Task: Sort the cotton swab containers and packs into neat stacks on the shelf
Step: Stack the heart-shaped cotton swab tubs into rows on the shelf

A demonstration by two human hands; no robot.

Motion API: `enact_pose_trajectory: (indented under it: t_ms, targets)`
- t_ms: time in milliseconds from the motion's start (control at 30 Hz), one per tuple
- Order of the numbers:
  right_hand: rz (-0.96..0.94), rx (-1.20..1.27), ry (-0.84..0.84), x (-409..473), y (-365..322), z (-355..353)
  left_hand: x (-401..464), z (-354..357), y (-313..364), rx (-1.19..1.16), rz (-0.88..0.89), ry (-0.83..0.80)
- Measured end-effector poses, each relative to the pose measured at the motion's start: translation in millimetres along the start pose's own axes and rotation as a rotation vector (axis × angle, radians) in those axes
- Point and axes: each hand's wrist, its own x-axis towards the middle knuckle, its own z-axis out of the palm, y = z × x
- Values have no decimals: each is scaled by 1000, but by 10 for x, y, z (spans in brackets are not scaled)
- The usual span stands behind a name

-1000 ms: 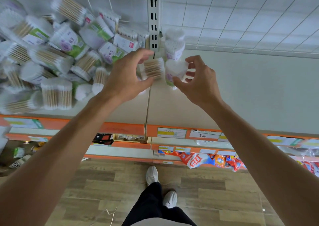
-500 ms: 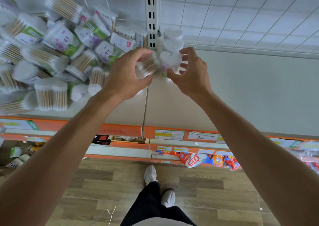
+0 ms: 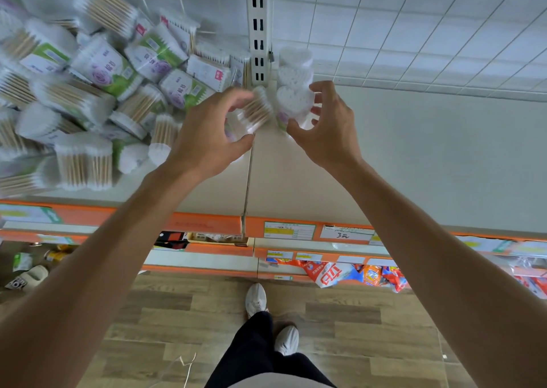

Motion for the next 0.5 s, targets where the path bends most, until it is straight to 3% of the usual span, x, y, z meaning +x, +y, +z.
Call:
enact_pose_trajectory:
  t_ms: [133, 300, 500]
  targets:
    - [-66, -78, -21, -123, -62, -158, -40, -50, 37, 97, 90, -29]
    - [-270, -244, -127, -347, -263, -422, -176, -305, -107, 170, 76, -22]
    - [-484, -275, -349, -390, -552, -57, -350, -367, -300, 287, 52, -120]
